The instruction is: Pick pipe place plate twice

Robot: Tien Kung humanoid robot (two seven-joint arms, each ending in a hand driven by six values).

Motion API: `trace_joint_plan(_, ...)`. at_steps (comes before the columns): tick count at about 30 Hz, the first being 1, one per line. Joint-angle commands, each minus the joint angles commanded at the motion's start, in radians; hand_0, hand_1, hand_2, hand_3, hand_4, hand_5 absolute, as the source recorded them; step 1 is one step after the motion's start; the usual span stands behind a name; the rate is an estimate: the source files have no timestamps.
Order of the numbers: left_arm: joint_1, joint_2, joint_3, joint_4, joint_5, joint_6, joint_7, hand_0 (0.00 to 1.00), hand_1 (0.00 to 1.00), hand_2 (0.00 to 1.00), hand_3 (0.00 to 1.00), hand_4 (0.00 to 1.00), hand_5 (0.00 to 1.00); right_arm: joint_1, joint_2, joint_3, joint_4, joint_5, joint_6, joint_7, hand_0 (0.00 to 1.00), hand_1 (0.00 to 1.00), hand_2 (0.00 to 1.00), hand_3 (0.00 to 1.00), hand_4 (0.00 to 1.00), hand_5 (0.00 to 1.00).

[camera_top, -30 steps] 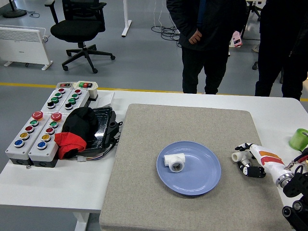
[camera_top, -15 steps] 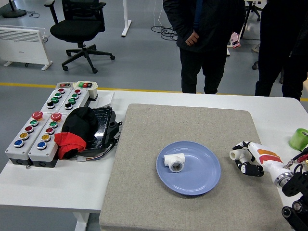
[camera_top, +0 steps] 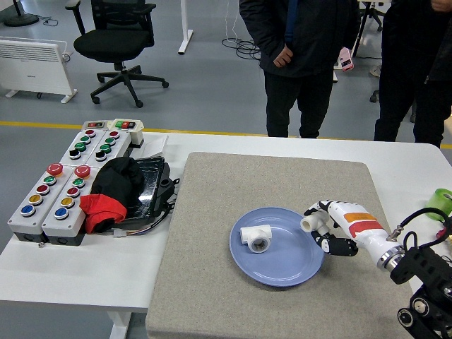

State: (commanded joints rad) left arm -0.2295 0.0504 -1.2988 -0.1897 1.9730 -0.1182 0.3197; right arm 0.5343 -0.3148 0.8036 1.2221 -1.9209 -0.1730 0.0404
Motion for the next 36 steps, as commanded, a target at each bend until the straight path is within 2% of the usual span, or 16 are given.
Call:
trace_joint_plan(3,0.001,0.0,-0.001,0.0,0.001,0.0,0.001,0.739,0.746,0.703,0.651,0.409,0.998,0.004,-0.002,-0.047,0.049,-0.009,0.024,-0.015,0.41,0.535,0.567,0.651,0.521,0.198)
trace_joint_plan(7,0.0,0.001,0.001,0.0,-0.001,0.001,0.001,0.738,0.745,0.702,0.651,0.41,0.998,0.018,0.0,-0.094,0.073,-0.017,0.041,-0.023,0.43,0.554,0.576,0.654,0.526,0.19)
trace_joint_plan(11,-0.004,0.002,0.006,0.001,-0.01,0.001,0.001,0.738,0.745,0.702,0.651,0.41,0.998,0.031,0.003,-0.126,0.072,-0.024,0.052,-0.029,0.43,0.554,0.576,0.654,0.526,0.19)
trace_joint_plan(12,-0.005,0.003,0.008,0.001,-0.013,0.001,0.001,0.739,0.745,0.702,0.65,0.41,0.998,0.034,0.005,-0.133,0.068,-0.027,0.056,-0.034,0.492,0.593,0.613,0.7,0.547,0.207)
trace_joint_plan(17,-0.008,0.003,0.011,0.001,-0.02,0.001,0.002,0.739,0.745,0.702,0.65,0.41,0.998,0.043,0.013,-0.148,0.05,-0.044,0.075,-0.059,0.492,0.593,0.613,0.7,0.547,0.207)
trace_joint_plan(18,-0.008,0.003,0.011,0.001,-0.02,0.0,0.001,0.737,0.745,0.702,0.65,0.409,0.998,0.044,0.016,-0.15,0.046,-0.047,0.077,-0.062,0.709,0.739,0.829,0.849,0.635,0.285)
trace_joint_plan(23,-0.01,0.004,0.012,0.001,-0.02,0.0,0.002,0.737,0.745,0.702,0.65,0.409,0.998,0.047,0.024,-0.148,0.034,-0.056,0.074,-0.067,0.709,0.739,0.829,0.849,0.635,0.285)
trace_joint_plan(24,-0.01,0.004,0.012,0.001,-0.02,0.0,0.002,0.738,0.745,0.702,0.651,0.41,0.998,0.048,0.024,-0.148,0.034,-0.056,0.074,-0.068,0.881,0.852,0.992,0.986,0.76,0.357)
trace_joint_plan(29,-0.01,0.004,0.012,0.001,-0.02,0.001,0.001,0.738,0.745,0.702,0.651,0.41,0.998,0.048,0.024,-0.143,0.032,-0.06,0.079,-0.068,0.881,0.852,0.992,0.986,0.76,0.357)
trace_joint_plan(30,-0.011,0.004,0.011,0.001,-0.019,0.001,0.001,0.739,0.746,0.702,0.65,0.41,0.998,0.048,0.025,-0.141,0.031,-0.061,0.085,-0.069,0.92,0.877,0.998,0.998,0.771,0.357)
trace_joint_plan(36,-0.012,0.004,0.012,0.001,-0.019,0.001,0.001,0.737,0.745,0.702,0.652,0.41,0.998,0.046,0.023,-0.133,0.032,-0.06,0.1,-0.074,0.929,0.885,0.998,0.998,0.78,0.35)
